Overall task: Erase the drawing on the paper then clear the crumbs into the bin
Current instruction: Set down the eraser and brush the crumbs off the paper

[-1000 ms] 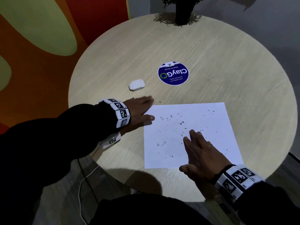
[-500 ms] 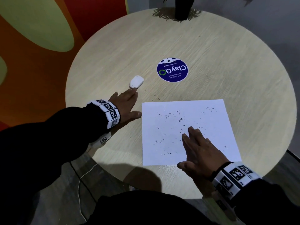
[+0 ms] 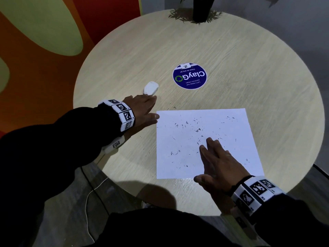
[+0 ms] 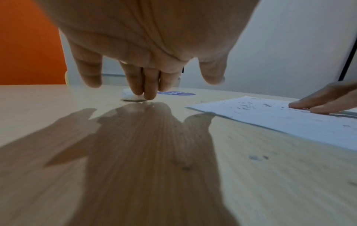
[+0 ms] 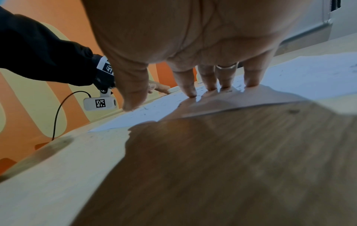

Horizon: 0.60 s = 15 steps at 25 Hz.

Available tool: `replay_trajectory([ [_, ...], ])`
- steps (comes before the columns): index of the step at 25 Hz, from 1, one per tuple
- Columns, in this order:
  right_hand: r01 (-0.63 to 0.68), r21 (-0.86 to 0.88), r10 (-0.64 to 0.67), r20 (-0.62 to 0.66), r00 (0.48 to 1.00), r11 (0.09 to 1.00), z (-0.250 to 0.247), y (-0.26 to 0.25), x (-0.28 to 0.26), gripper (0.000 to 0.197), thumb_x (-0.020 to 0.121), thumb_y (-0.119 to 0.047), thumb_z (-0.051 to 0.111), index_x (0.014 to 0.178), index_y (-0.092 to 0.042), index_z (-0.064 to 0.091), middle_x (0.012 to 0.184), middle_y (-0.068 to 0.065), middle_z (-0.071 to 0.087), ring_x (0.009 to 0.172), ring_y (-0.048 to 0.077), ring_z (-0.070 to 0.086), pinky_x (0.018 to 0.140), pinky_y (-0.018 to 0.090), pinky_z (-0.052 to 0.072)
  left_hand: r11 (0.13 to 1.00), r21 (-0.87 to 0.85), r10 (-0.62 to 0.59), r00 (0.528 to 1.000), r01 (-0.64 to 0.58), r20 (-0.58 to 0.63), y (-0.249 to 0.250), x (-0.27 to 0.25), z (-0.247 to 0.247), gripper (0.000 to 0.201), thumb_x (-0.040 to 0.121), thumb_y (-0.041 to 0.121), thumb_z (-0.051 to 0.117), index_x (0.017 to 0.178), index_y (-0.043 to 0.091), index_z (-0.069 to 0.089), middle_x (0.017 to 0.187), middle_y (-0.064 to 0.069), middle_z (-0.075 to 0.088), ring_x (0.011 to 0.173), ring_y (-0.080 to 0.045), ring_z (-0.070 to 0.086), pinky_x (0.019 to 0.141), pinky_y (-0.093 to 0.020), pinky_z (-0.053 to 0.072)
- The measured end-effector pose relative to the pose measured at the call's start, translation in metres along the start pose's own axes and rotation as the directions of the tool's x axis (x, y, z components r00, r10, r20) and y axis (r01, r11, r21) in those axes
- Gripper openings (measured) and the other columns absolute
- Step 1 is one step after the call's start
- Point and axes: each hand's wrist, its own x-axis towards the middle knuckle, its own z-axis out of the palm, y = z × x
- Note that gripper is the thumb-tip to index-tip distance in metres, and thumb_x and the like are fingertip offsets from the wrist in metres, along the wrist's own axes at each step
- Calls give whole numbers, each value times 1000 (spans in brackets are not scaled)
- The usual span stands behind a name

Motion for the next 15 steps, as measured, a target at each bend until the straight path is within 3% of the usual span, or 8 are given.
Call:
replay_trajectory([
  [4, 3, 2, -3, -6, 1000, 1000, 1, 0, 0, 97, 80, -66, 55, 152, -27, 2, 157, -4, -19, 146, 17, -12, 119, 36, 6, 999, 14, -50, 997, 50, 56, -4, -4, 4, 74, 94, 59, 36, 152, 18, 15, 160, 3, 9, 144, -19, 18, 113, -50, 18],
  [7, 6, -3, -6, -14, 1000, 1000, 2, 1, 2, 98, 79, -67, 55, 152, -26, 3, 157, -3, -16, 146, 16, -12, 119, 36, 7, 996, 25, -82, 996, 82, 22, -8, -6, 4, 76, 93, 61, 38, 151, 16, 17, 158, -4, 19, 140, -24, 26, 108, -46, 27],
  [10, 3, -8, -3, -13, 1000, 1000, 3, 0, 1, 98, 79, -67, 55, 151, -27, 2, 157, -4, -18, 146, 16, -12, 118, 36, 5, 977, -50, -203, 976, 207, 75, -16, -3, 7, 85, 92, 65, 35, 153, 16, 3, 161, -9, 1, 147, -25, 8, 114, -50, 14],
  [12, 8, -19, -9, -11, 1000, 1000, 1, -1, 0, 98, 80, -68, 54, 151, -26, 2, 157, -4, -18, 146, 17, -12, 118, 36, 7, 993, -19, -115, 984, 119, 138, -10, -3, 14, 88, 91, 67, 31, 153, 12, 1, 161, -7, -7, 148, -22, -1, 116, -49, 12],
  [15, 2, -15, -2, -8, 1000, 1000, -1, -1, 0, 97, 80, -67, 53, 151, -27, 1, 156, -4, -20, 146, 17, -12, 118, 36, 5, 999, -19, 53, 985, -51, 164, -2, -8, 16, 86, 93, 64, 32, 153, 11, 1, 161, -3, -10, 148, -18, 0, 118, -43, 12],
])
